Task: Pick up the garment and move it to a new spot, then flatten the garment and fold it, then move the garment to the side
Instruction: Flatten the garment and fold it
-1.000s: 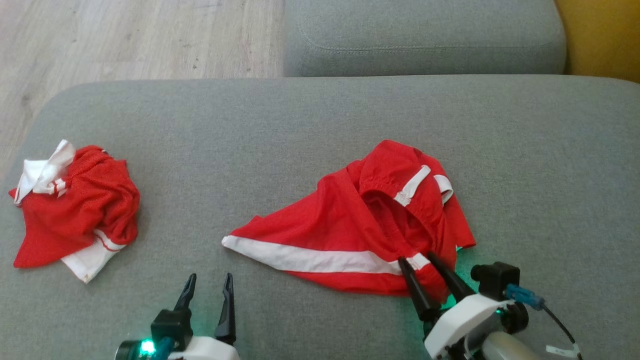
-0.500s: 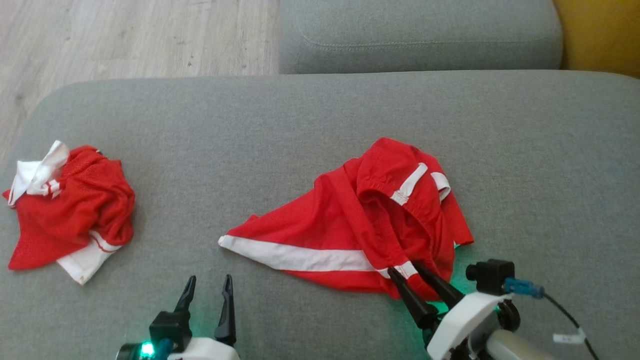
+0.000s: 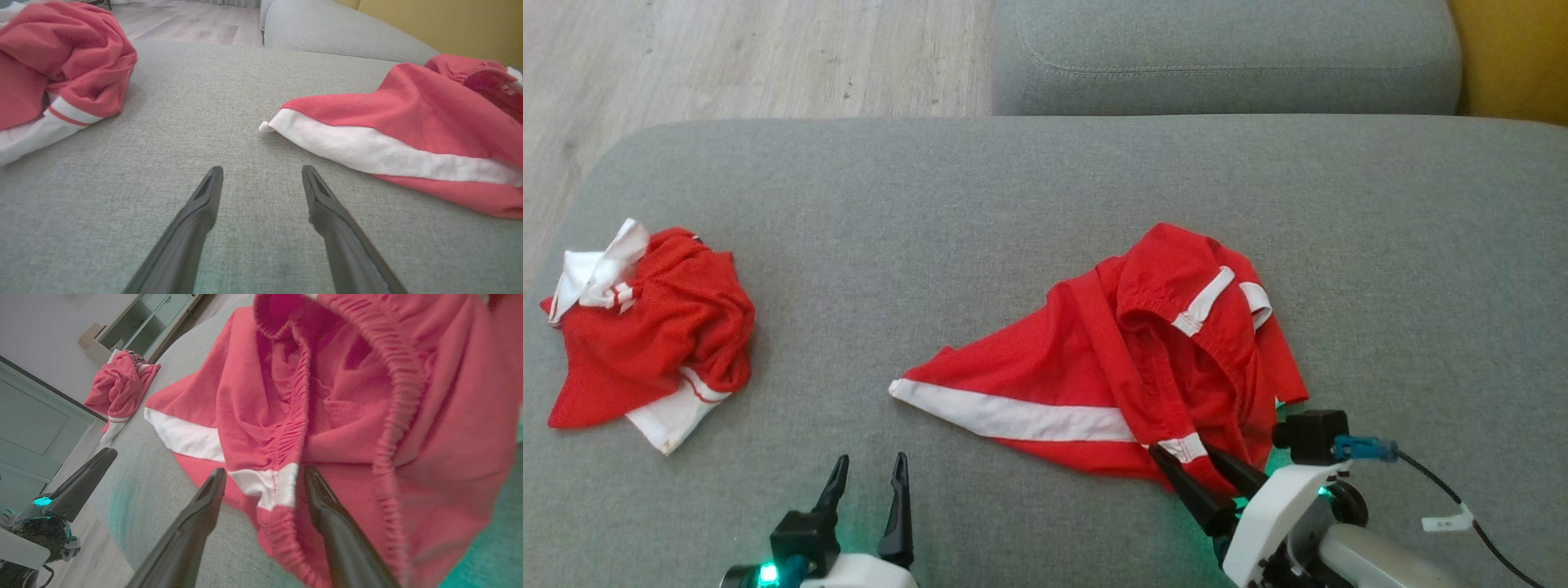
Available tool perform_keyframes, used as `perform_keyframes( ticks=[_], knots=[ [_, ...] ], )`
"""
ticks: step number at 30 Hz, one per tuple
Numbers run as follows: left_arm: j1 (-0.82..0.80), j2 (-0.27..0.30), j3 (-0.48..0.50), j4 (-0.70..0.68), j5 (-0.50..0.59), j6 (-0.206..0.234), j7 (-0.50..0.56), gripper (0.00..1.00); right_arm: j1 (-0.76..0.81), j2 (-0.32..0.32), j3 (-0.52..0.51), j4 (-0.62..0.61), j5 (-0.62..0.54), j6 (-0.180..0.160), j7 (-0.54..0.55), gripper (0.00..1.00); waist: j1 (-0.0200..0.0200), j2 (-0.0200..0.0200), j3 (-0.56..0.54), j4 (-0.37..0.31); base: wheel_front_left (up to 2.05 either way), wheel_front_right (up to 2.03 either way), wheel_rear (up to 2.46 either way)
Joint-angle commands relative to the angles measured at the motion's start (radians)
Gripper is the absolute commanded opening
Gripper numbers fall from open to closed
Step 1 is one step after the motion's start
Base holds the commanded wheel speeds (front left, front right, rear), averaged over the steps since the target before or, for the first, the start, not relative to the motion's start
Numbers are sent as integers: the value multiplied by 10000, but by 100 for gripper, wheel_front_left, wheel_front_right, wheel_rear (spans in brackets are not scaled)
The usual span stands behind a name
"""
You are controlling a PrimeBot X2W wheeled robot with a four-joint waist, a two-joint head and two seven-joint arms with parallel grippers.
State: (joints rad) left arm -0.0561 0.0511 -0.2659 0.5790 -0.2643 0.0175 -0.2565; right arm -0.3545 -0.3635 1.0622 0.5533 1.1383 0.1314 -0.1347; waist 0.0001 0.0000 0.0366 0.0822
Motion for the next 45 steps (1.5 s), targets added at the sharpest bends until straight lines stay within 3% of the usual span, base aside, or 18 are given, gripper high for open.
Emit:
perform_keyframes(
  ticks=[1,2,3,4,13,21,29,35,45],
  knots=[
    [-334,-8,212,-211,-25,35,-53,100,-241,-163,1,-182,39,-7,-116,82,-1,0,-1,0,0,0,0],
    [-333,-8,209,-209,-40,37,-53,100,-280,-177,82,-161,94,-7,-147,65,-1,0,-2,3,0,0,0],
    [-334,-8,203,-207,-60,45,-53,100,-343,-207,253,-94,188,-7,-183,15,-1,0,2,0,0,0,0],
    [-336,-8,203,-207,-70,49,-53,100,-369,-220,334,-74,239,-7,-213,0,-1,0,2,-7,0,0,0],
    [-282,-8,251,-314,-207,34,-53,100,-552,-553,424,204,608,-7,-940,0,-1,0,-136,-343,0,0,0],
    [-532,-8,-97,-349,-757,-634,-53,100,-326,-808,-1088,70,97,-7,-1264,0,-1,0,-113,-1057,0,0,0],
    [-917,-8,-423,217,-1419,-863,-53,100,261,-617,-2383,-233,-868,-7,-1268,0,-1,0,201,-1456,0,0,0],
    [-777,-9,-963,454,-2186,-1085,-53,100,520,-327,-3077,-262,-1415,-7,-1269,0,-1,0,298,-1439,0,0,0],
    [-479,-9,-1866,472,-2510,-1219,-53,100,690,-45,-3645,-197,-1869,-7,-1270,0,-1,0,274,-1181,0,0,0]
  ],
)
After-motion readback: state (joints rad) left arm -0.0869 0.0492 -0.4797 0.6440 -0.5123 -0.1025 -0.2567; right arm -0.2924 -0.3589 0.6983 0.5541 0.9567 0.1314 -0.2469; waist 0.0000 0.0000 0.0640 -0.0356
